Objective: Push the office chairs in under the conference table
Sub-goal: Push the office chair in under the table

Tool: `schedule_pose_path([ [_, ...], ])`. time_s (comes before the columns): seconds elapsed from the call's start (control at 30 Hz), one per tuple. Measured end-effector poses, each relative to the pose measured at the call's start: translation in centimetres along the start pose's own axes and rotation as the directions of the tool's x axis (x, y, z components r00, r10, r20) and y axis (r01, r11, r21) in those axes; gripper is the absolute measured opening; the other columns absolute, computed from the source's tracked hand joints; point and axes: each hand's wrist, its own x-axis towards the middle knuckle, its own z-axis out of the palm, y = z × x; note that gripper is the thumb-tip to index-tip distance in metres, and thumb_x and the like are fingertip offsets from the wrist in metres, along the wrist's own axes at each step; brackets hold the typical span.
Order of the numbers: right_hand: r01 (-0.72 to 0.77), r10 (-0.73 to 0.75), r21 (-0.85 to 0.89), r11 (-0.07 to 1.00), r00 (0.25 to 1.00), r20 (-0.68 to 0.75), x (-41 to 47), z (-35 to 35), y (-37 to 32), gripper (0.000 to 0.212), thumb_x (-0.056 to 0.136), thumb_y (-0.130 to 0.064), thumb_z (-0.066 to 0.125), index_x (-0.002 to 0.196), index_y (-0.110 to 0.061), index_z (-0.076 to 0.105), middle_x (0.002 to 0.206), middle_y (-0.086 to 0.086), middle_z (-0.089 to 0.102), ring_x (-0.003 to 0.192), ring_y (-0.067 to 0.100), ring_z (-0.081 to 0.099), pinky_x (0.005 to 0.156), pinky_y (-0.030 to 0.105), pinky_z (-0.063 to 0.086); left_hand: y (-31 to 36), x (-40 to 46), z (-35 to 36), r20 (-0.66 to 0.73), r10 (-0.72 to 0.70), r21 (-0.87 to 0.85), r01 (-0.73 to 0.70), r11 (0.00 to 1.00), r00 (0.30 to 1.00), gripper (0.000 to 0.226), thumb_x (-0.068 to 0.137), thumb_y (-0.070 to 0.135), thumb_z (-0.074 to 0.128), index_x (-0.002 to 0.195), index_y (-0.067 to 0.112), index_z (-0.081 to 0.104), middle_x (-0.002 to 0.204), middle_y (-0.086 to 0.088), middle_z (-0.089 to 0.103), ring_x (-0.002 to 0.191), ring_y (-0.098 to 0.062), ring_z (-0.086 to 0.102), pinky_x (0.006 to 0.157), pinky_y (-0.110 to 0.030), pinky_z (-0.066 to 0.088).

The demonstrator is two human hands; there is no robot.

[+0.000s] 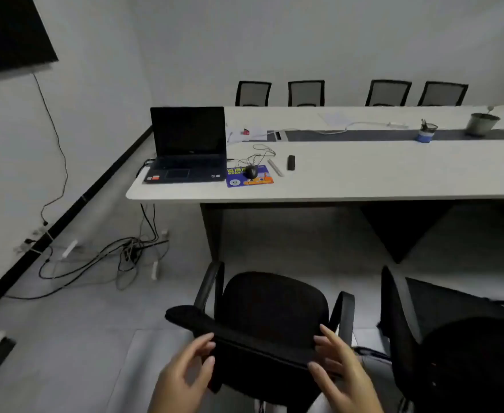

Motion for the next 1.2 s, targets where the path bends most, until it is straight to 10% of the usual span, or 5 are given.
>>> schedule_pose_path([
  [0.13, 0.015, 0.036, -0.288, 0.958, 0.984, 0.172, 1.1, 1.7, 1.3, 0.074, 0.06, -0.086, 0.04, 0.127, -0.056, 0.027, 0.126, -0.036, 0.039, 0.12, -0.011, 0.038, 0.096, 0.009, 0.03, 0.2, 1.9, 0.0, 0.238, 0.095, 0.323, -0.171, 0.931, 0.967, 0.045, 0.087, 0.028, 0.059, 0.118, 0.056, 0.041, 0.118, 0.036, 0.052, 0.118, 0.012, 0.041, 0.103, -0.014, 0.031],
  [0.3, 0.016, 0.15, -0.594, 0.805, 0.962, 0.23, 1.8, 4.0, 2.8, 0.063, 0.085, -0.044, 0.056, 0.14, -0.029, 0.029, 0.138, -0.01, 0.042, 0.127, 0.013, 0.038, 0.107, 0.028, 0.031, -2.6, 5.1, 0.6, 0.511, 0.025, 0.629, -0.394, 0.671, 0.859, 0.055, 0.09, 0.037, 0.047, 0.141, 0.032, 0.026, 0.15, 0.012, 0.03, 0.139, -0.001, 0.014, 0.114, -0.026, -0.009],
  [0.87, 0.033, 0.159, -0.845, 0.534, 0.978, 0.138, 8.0, 5.7, 6.3, 0.036, 0.08, -0.018, 0.053, 0.111, -0.034, 0.062, 0.098, -0.006, 0.072, 0.087, 0.022, 0.067, 0.059, 0.028, 0.042, -7.7, 13.4, 0.6, 0.605, 0.153, 0.68, -0.607, 0.411, 0.782, 0.031, 0.069, 0.026, 0.073, 0.098, 0.025, 0.064, 0.094, 0.01, 0.069, 0.092, -0.012, 0.066, 0.099, -0.042, 0.041],
  [1.2, 0.083, 0.183, -0.87, 0.487, 0.964, 0.194, 18.9, 3.6, 7.1, 0.039, 0.085, -0.024, 0.046, 0.119, -0.041, 0.054, 0.107, -0.009, 0.07, 0.097, 0.021, 0.063, 0.069, 0.029, 0.045, -6.6, 21.6, 4.2, 0.558, 0.189, 0.726, -0.586, 0.359, 0.808, 0.034, 0.057, 0.025, 0.082, 0.087, 0.026, 0.065, 0.082, 0.012, 0.069, 0.078, -0.01, 0.067, 0.079, -0.031, 0.052],
])
